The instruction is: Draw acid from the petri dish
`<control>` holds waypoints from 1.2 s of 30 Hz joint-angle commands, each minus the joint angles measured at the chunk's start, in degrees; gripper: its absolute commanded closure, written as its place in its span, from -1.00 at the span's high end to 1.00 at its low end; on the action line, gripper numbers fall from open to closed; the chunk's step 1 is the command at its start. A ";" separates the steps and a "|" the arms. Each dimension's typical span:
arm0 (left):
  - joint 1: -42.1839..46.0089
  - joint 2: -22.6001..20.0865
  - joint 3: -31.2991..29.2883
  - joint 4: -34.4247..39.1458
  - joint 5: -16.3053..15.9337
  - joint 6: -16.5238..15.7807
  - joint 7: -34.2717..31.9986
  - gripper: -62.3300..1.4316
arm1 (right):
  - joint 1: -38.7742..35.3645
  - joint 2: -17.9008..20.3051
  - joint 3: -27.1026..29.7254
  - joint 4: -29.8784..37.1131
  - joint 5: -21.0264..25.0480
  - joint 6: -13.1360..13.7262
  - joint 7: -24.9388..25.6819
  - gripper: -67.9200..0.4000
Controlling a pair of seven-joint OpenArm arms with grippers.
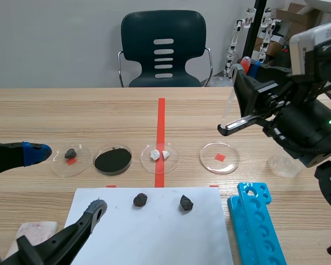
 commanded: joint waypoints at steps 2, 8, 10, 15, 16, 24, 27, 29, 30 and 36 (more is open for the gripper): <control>-0.02 0.11 -0.20 0.57 -0.35 0.17 -0.85 1.00 | -1.33 0.46 0.48 2.91 0.48 -0.22 -0.02 -0.75; -0.02 0.11 -0.20 0.57 -0.35 0.17 -0.85 1.00 | -5.86 0.44 0.48 9.46 0.46 -0.20 -2.60 -0.75; -0.02 0.11 -0.20 0.57 -0.35 0.17 -0.85 1.00 | -7.15 0.44 0.46 11.04 0.46 -0.20 -3.45 -0.75; 0.00 0.11 -0.20 0.57 -0.35 0.17 -0.85 1.00 | -10.27 0.44 0.46 13.90 0.46 -0.17 -3.74 -0.75; 0.00 0.11 -0.20 0.57 -0.35 0.17 -0.83 1.00 | -10.91 0.44 0.46 14.51 0.46 -0.17 -3.85 -0.75; 0.00 0.11 -0.20 0.57 -0.35 0.17 -0.85 1.00 | -15.32 0.44 0.46 19.08 0.44 -0.17 -4.04 -0.75; 0.00 0.11 -0.20 0.57 -0.35 0.17 -0.83 1.00 | -16.48 0.44 0.46 19.89 0.44 -0.17 -4.07 -0.75; 0.00 0.11 -0.20 0.57 -0.35 0.17 -0.83 1.00 | -16.87 0.44 0.46 19.96 0.42 -0.17 -4.07 -0.75; 0.00 0.11 -0.20 0.57 -0.35 0.17 -0.83 1.00 | -17.03 0.44 0.46 19.96 0.42 -0.20 -4.07 -0.75; 0.00 0.11 -0.20 0.57 -0.35 0.17 -0.85 1.00 | -17.33 0.44 0.46 19.96 0.39 -0.22 -4.04 -0.75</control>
